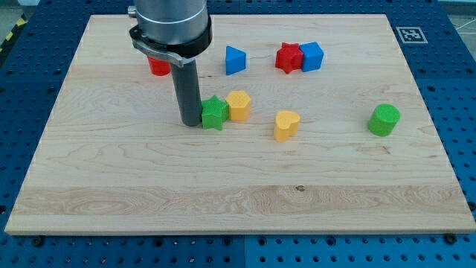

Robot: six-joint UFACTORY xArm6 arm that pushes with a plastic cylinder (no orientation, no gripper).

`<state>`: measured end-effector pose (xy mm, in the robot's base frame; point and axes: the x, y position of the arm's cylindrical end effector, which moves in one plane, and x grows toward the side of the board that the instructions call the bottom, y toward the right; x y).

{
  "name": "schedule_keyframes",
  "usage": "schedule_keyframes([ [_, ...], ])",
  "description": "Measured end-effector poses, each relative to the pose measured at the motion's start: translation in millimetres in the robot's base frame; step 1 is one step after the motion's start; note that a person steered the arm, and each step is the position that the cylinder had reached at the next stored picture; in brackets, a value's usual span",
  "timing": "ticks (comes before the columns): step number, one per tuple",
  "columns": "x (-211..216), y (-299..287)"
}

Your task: Move yellow heart to yellow hexagon

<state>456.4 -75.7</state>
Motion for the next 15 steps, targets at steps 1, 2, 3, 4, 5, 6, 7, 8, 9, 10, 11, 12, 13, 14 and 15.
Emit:
schedule_keyframes([
  [1,32.7,-19.9],
  [2,86.7,-9.5],
  [3,97.4,60.5],
  [4,91.6,156.6],
  [5,56.7,245.0],
  [6,33.7,247.4],
  [7,34.4,236.1],
  [8,35.9,230.4],
  [9,38.4,213.8],
  [10,38.4,198.3],
  [11,38.4,186.7],
  [12,38.3,175.7],
  [13,34.1,160.2],
  [14,30.5,143.6],
  [15,30.5,129.6],
])
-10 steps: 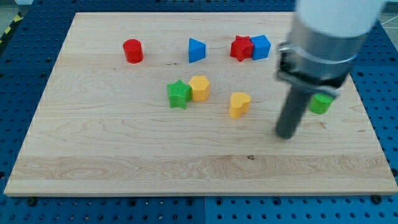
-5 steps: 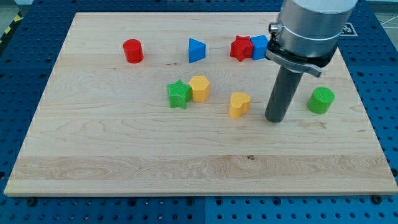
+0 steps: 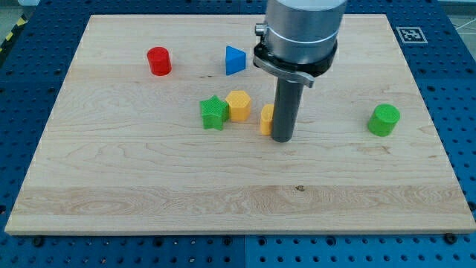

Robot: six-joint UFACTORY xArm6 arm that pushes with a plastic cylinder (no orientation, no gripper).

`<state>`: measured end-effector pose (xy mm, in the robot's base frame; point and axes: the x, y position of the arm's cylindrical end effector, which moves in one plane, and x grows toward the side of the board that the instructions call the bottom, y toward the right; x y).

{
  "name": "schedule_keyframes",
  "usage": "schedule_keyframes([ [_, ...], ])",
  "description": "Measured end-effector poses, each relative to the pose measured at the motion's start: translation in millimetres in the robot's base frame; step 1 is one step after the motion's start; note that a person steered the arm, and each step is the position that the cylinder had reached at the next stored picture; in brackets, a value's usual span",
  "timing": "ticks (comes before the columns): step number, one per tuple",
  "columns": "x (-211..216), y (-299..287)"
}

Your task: Move yellow heart to yellow hexagon

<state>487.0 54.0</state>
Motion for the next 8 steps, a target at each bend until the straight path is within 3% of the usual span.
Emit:
schedule_keyframes([
  [3,-2.9,-26.6],
  [6,13.3,50.7],
  [8,-9.6,19.8],
])
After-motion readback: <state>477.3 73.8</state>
